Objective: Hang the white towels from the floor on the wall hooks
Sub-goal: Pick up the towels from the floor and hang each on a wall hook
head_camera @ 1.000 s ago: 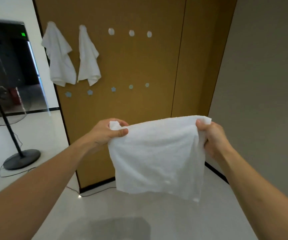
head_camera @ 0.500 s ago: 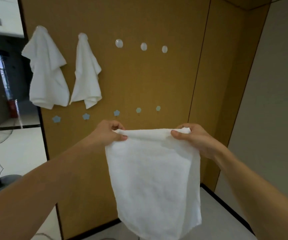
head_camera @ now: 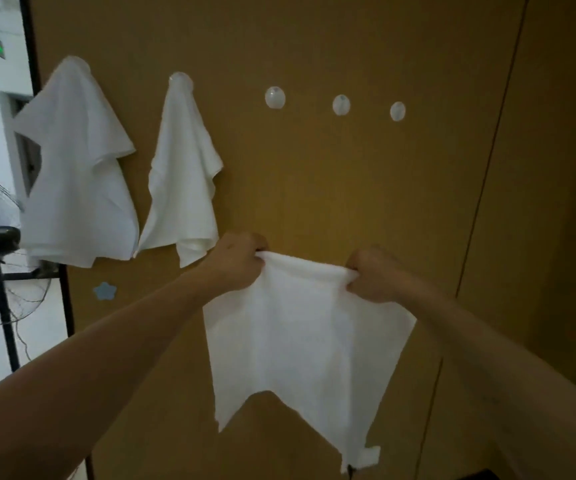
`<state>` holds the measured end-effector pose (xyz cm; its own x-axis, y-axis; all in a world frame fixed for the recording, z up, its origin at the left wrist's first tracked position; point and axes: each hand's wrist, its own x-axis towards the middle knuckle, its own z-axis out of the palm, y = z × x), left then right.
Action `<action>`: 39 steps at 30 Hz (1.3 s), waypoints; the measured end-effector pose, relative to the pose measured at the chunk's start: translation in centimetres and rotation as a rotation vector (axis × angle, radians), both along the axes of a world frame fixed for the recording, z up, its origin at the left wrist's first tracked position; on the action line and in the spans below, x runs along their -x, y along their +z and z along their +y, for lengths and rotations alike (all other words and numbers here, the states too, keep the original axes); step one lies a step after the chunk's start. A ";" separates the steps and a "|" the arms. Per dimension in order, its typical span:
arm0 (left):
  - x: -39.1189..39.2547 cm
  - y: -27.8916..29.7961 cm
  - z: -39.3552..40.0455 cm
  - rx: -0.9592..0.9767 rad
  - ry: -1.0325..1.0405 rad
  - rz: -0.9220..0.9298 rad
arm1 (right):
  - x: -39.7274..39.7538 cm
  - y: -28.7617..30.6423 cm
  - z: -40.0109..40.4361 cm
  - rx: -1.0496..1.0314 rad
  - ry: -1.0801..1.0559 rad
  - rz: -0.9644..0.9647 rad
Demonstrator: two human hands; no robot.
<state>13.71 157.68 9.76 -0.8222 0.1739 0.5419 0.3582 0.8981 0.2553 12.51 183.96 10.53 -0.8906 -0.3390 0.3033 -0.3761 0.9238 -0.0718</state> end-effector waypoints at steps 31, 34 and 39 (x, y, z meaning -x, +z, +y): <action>25.6 25.6 -5.5 0.417 0.404 0.878 | 32.7 26.9 -10.8 0.737 0.717 0.415; 27.8 24.7 -6.1 0.279 0.410 0.901 | 33.4 26.1 -12.0 0.776 0.650 0.510; 29.6 21.7 -5.2 0.171 0.258 0.969 | 34.1 22.9 -13.0 0.852 0.685 0.575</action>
<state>-15.93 152.46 31.42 -0.0659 0.1908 0.9794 0.1324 0.9745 -0.1809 -21.56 170.96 33.45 -0.2710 -0.1853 0.9446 -0.9397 0.2635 -0.2179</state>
